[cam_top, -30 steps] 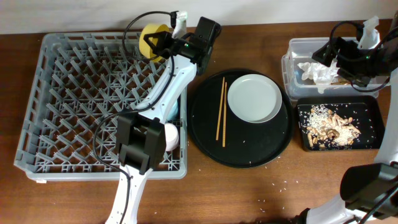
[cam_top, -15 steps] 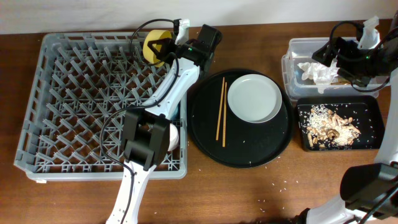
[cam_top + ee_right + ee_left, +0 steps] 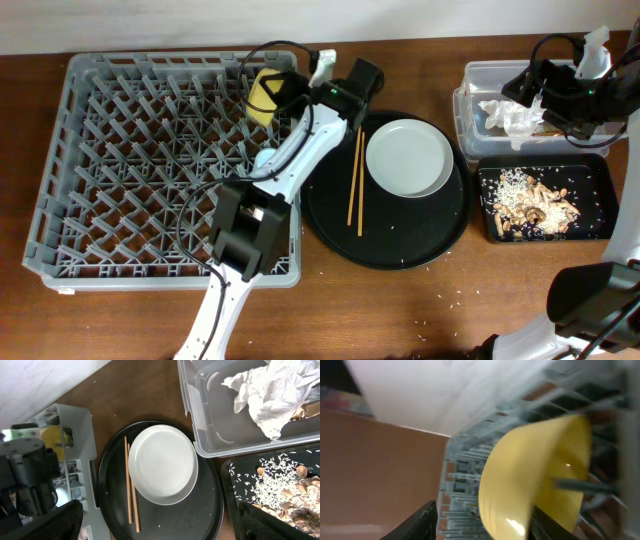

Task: Sort waste into correct bins and load items into the dishwasher rack
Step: 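Reach left gripper to the white plate's edge and grasp it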

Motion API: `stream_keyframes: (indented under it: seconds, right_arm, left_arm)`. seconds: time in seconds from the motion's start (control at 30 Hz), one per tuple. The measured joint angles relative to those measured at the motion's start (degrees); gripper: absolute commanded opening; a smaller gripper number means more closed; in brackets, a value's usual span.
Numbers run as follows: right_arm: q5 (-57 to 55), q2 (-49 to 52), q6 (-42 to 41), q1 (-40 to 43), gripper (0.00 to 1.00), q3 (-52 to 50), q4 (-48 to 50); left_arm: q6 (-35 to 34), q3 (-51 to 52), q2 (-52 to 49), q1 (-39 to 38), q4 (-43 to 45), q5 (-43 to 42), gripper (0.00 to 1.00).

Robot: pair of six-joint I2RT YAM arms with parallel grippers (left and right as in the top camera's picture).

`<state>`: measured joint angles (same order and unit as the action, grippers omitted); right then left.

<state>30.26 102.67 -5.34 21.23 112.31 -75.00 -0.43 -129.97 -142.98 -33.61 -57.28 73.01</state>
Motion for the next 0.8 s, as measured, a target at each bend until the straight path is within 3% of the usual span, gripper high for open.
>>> stream_keyframes:
  seconds: [0.13,0.23,0.37,0.47,0.57,0.63,0.8]
  right_arm:
    - [0.00,0.00,0.02,0.00,0.98,0.00,-0.02]
    - [0.00,0.00,0.04,0.00,0.99,0.00,-0.02]
    - [-0.02,0.00,0.00,0.00,0.98,0.00,-0.02]
    - [-0.07,0.00,0.00,0.00,0.98,0.00,-0.02]
    - [-0.20,0.00,0.00,0.00,0.98,0.00,0.00]
    - [-0.22,0.00,0.02,0.00,0.99,0.00,-0.02]
    - [-0.22,0.00,0.02,0.00,0.99,0.00,0.00]
  left_arm:
    - [0.02,0.00,0.04,-0.35,-2.12,-6.14,0.60]
    - [0.09,0.00,0.59,-0.35,-2.95,-12.31,0.70]
    - [0.17,0.00,6.93,-0.35,-2.97,-29.88,0.78]
    - [0.13,-0.11,13.57,-0.35,-2.60,-50.95,0.77]
    - [-2.34,-0.66,15.06,-0.37,-2.19,-65.85,0.72]
    - [-4.96,-0.66,13.92,-0.59,-2.27,-72.81,0.60]
    - [-12.57,-0.63,6.80,-1.90,-2.27,-78.40,0.56]
